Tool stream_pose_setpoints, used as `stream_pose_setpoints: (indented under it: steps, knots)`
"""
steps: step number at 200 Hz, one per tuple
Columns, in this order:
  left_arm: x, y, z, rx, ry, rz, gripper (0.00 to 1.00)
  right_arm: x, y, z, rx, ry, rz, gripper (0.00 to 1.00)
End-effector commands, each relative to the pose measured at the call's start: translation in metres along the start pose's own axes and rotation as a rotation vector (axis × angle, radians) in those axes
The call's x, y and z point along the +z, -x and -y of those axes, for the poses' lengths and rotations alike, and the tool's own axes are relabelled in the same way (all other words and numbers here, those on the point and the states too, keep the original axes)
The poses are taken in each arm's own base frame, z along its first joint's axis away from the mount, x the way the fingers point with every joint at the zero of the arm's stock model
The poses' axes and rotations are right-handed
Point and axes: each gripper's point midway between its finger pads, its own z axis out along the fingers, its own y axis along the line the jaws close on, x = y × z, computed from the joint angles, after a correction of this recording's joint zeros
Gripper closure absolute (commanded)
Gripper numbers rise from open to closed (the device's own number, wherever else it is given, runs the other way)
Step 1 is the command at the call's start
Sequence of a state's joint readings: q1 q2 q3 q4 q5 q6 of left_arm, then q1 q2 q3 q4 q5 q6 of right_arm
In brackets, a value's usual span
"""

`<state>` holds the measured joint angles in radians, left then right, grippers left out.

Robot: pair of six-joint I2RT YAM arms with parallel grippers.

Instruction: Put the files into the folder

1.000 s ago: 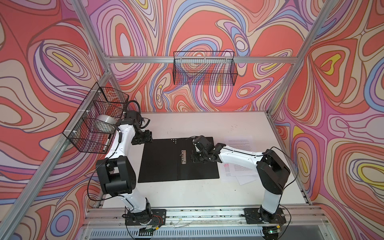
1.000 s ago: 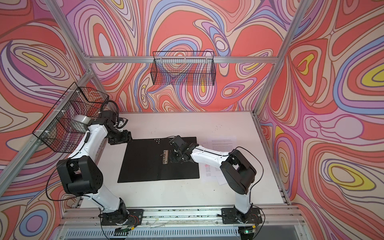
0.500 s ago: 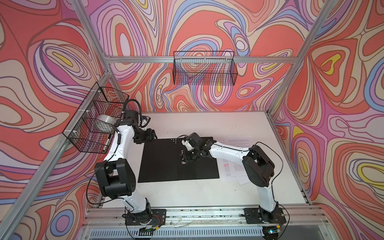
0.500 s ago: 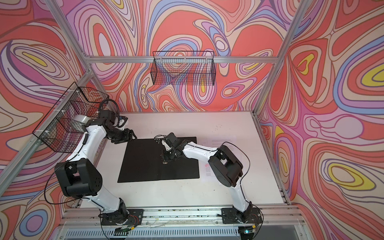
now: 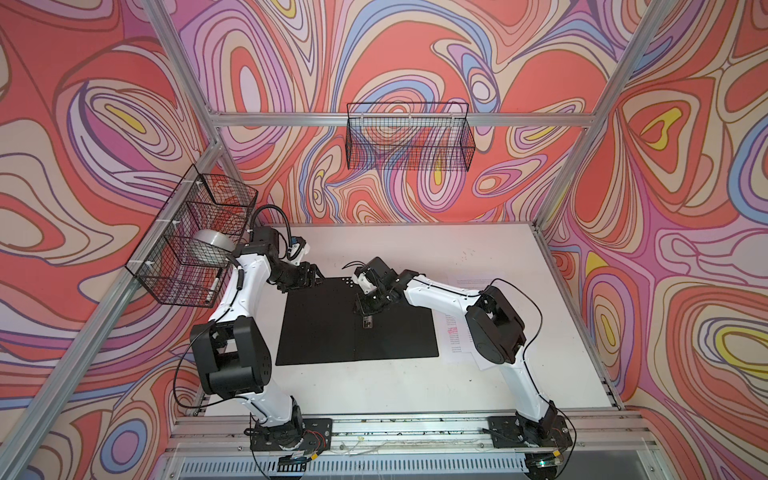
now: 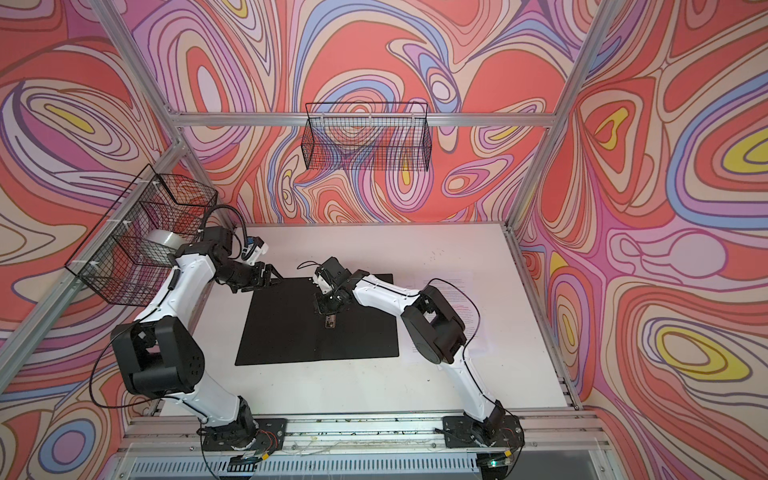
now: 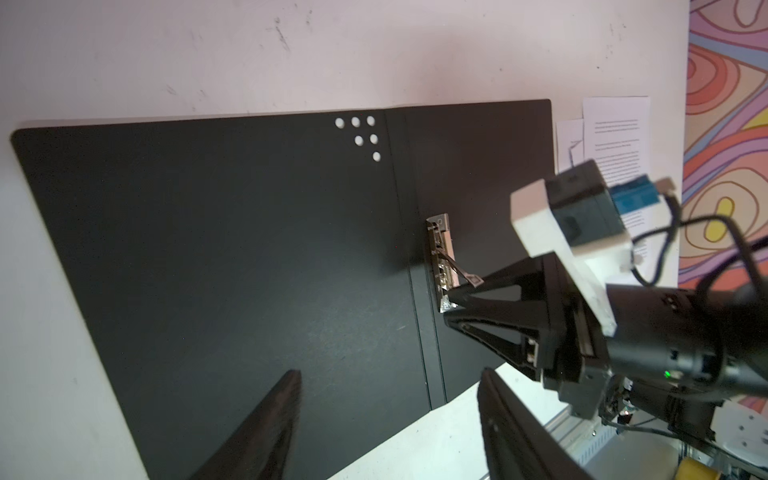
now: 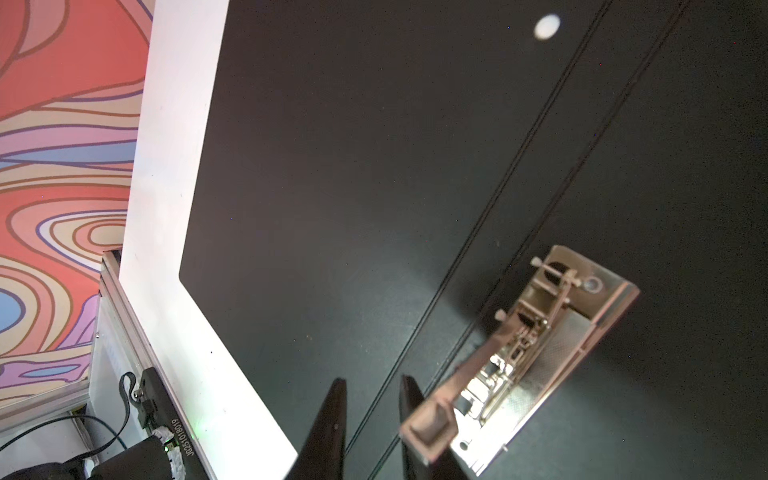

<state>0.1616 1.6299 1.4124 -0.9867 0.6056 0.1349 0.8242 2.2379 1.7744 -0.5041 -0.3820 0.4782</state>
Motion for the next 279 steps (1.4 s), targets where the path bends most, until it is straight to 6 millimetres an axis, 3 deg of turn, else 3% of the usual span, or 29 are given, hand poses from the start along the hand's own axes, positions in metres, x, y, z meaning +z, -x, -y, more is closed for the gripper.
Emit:
stream_pose_setpoints:
  steps: [1, 42, 93, 110, 161, 187, 198, 204, 234, 250, 279]
  knots:
    - [-0.012, -0.007, 0.022, 0.070, -0.073, 0.030, 0.32, 0.003, 0.010, 0.010, -0.023, -0.017, 0.010, 0.76]
    - [-0.012, -0.015, 0.028, 0.062, -0.100, 0.019, 0.32, 0.004, 0.029, 0.013, -0.052, 0.010, 0.017, 0.76]
    - [-0.006, -0.026, 0.025, 0.040, -0.109, -0.024, 0.31, 0.002, 0.059, 0.037, -0.010, 0.063, 0.050, 0.75]
    - [-0.007, -0.029, 0.026, 0.041, -0.104, -0.030, 0.31, -0.003, 0.069, 0.035, -0.018, 0.103, 0.068, 0.74]
    - [-0.035, -0.026, 0.038, 0.090, -0.066, 0.019, 0.27, -0.032, 0.108, 0.001, -0.092, 0.216, 0.157, 0.68]
    - [-0.054, -0.023, 0.050, 0.125, -0.056, 0.053, 0.23, -0.055, 0.128, 0.009, -0.075, 0.124, 0.243, 0.60]
    - [-0.062, -0.024, 0.056, 0.143, -0.054, 0.064, 0.22, -0.074, 0.131, 0.014, -0.067, 0.073, 0.281, 0.56]
    - [-0.066, -0.025, 0.060, 0.157, -0.053, 0.066, 0.22, -0.079, 0.129, 0.021, -0.055, 0.047, 0.288, 0.56]
    - [-0.078, -0.033, 0.076, 0.219, -0.044, 0.077, 0.20, -0.143, 0.110, 0.049, 0.027, -0.111, 0.360, 0.48]
    - [-0.076, -0.040, 0.084, 0.264, -0.038, 0.071, 0.18, -0.172, 0.084, 0.074, 0.101, -0.205, 0.373, 0.43]
    - [-0.061, -0.054, 0.104, 0.342, -0.055, 0.044, 0.13, -0.225, 0.019, 0.118, 0.224, -0.387, 0.394, 0.39]
